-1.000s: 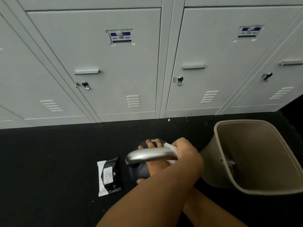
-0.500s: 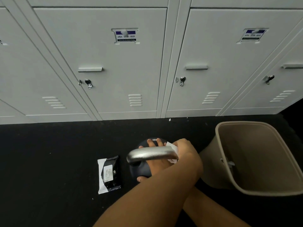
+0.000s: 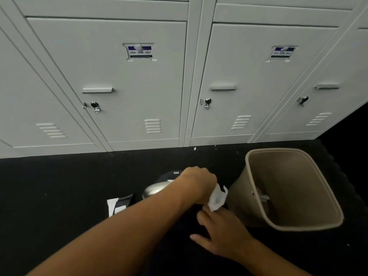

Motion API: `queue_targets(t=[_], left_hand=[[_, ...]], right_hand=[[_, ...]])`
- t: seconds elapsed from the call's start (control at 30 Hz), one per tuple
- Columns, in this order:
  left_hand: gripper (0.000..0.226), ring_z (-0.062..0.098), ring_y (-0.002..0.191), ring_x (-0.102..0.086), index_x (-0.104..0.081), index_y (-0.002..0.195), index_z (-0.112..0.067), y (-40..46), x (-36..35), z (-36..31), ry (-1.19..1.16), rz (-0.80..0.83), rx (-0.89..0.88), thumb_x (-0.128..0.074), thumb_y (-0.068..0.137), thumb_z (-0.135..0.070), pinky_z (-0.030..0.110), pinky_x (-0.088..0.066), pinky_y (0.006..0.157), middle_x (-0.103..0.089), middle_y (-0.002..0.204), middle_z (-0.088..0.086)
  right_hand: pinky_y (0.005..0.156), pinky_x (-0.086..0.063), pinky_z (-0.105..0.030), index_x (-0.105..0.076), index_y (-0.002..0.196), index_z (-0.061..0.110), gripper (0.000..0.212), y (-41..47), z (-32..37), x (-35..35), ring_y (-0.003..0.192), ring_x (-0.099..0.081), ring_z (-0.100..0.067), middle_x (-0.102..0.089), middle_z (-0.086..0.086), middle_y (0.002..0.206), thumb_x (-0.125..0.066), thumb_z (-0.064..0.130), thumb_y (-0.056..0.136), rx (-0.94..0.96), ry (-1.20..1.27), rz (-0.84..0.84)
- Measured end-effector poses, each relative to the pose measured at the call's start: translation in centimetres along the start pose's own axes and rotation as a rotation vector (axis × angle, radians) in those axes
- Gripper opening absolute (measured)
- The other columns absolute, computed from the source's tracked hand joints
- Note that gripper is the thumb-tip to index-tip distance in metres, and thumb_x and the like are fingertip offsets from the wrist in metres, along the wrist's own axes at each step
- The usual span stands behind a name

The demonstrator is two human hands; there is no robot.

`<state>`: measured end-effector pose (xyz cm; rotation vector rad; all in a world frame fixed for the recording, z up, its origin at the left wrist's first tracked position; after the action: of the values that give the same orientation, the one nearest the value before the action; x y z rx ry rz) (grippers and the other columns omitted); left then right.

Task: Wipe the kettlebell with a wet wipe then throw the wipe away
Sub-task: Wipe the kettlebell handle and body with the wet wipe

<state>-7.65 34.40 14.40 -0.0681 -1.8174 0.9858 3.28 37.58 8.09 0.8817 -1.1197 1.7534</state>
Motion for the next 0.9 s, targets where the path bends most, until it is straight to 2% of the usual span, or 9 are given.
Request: queue_targets(t=[0.1, 0.17, 0.23, 0.33, 0.5, 0.63, 0.73, 0.83, 0.9], left_hand=[[0.037, 0.026, 0.100, -0.068, -0.060, 0.126, -0.012, -0.6, -0.5, 1.0, -0.023, -0.084, -0.030, -0.061, 0.096, -0.035, 0.041, -0.056, 0.091, -0.069, 0.114, 0.009], [0.043, 0.026, 0.102, -0.068, -0.055, 0.131, -0.016, -0.7, -0.8, 1.2, 0.009, -0.168, -0.032, -0.059, 0.096, -0.039, 0.041, -0.056, 0.090, -0.067, 0.118, 0.008], [0.048, 0.026, 0.104, -0.068, -0.050, 0.136, -0.018, -0.6, -1.3, 0.7, 0.073, -0.215, -0.054, -0.061, 0.095, -0.040, 0.040, -0.054, 0.088, -0.066, 0.122, 0.007], [0.044, 0.025, 0.105, -0.068, -0.056, 0.134, -0.018, 0.4, -1.0, -0.1, 0.076, -0.171, -0.035, -0.064, 0.094, -0.037, 0.040, -0.054, 0.089, -0.068, 0.120, 0.008], [0.041, 0.027, 0.104, -0.067, -0.062, 0.128, -0.010, 1.7, -0.1, -0.5, -0.032, -0.049, 0.039, -0.067, 0.094, -0.032, 0.041, -0.054, 0.093, -0.068, 0.113, 0.011], [0.039, 0.027, 0.106, -0.067, -0.062, 0.128, -0.009, 1.1, -0.2, -0.4, 0.013, -0.031, 0.040, -0.067, 0.094, -0.028, 0.041, -0.053, 0.094, -0.068, 0.115, 0.011], [0.036, 0.025, 0.103, -0.067, -0.063, 0.126, -0.008, 0.9, -0.3, -0.4, 0.010, -0.064, 0.021, -0.065, 0.095, -0.027, 0.039, -0.052, 0.093, -0.068, 0.113, 0.011], [0.035, 0.023, 0.093, -0.064, -0.064, 0.123, -0.008, 0.9, -0.2, -0.7, -0.003, -0.090, 0.058, -0.065, 0.096, -0.029, 0.037, -0.051, 0.086, -0.065, 0.101, 0.009], [0.035, 0.027, 0.106, -0.066, -0.064, 0.126, -0.007, 1.6, -0.2, -0.9, -0.051, -0.101, 0.107, -0.064, 0.096, -0.028, 0.038, -0.051, 0.090, -0.068, 0.114, 0.011]], right_hand=[[0.114, -0.038, -0.031, -0.025, 0.158, 0.031, 0.108, 0.1, -3.8, -1.0, 0.140, -0.042, -0.012, -0.037, 0.007, 0.158, -0.063, 0.085, 0.072, -0.318, 0.243, 0.026], [0.122, -0.028, -0.031, -0.007, 0.163, 0.034, 0.130, 1.4, -4.9, -1.4, 0.151, -0.028, -0.015, -0.019, 0.011, 0.166, -0.069, 0.087, 0.063, -0.354, 0.337, 0.029], [0.113, -0.028, -0.022, -0.017, 0.160, 0.033, 0.116, 2.4, -4.4, -1.0, 0.146, -0.034, -0.014, -0.028, 0.015, 0.157, -0.078, 0.075, 0.072, -0.346, 0.393, 0.134], [0.106, -0.034, -0.024, -0.030, 0.156, 0.029, 0.102, 3.2, -5.1, -0.8, 0.138, -0.045, -0.019, -0.045, 0.004, 0.151, -0.081, 0.067, 0.076, -0.439, 0.457, 0.176], [0.113, -0.040, -0.031, -0.035, 0.151, 0.036, 0.113, 4.0, -5.8, -1.8, 0.133, -0.048, -0.010, -0.048, 0.014, 0.148, -0.083, 0.079, 0.058, -0.424, 0.504, 0.174], [0.112, -0.038, -0.029, -0.038, 0.151, 0.039, 0.115, 4.2, -5.8, -2.0, 0.138, -0.046, -0.013, -0.047, 0.013, 0.151, -0.069, 0.094, 0.056, -0.384, 0.404, 0.258], [0.102, -0.032, -0.022, -0.044, 0.148, 0.032, 0.094, 4.5, -5.9, -1.8, 0.121, -0.045, -0.010, -0.046, 0.013, 0.129, -0.077, 0.076, 0.072, -0.404, 0.351, 0.284], [0.109, -0.040, -0.023, -0.050, 0.143, 0.023, 0.085, 4.5, -6.5, -2.2, 0.123, -0.055, -0.010, -0.056, 0.010, 0.127, -0.082, 0.063, 0.076, -0.426, 0.338, 0.253], [0.088, -0.043, -0.002, -0.057, 0.130, 0.021, 0.053, 3.4, -6.6, -2.0, 0.098, -0.061, 0.011, -0.061, 0.016, 0.109, -0.085, 0.029, 0.085, -0.423, 0.348, 0.227]])
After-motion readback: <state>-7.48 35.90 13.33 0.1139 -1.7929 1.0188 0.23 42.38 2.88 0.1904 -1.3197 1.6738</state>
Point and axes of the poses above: each hand's wrist, its own y-axis towards the middle knuckle, its own x-axis out of the back of the hand, z = x × y, the point moved 5 cm from there along y, towards the middle knuckle
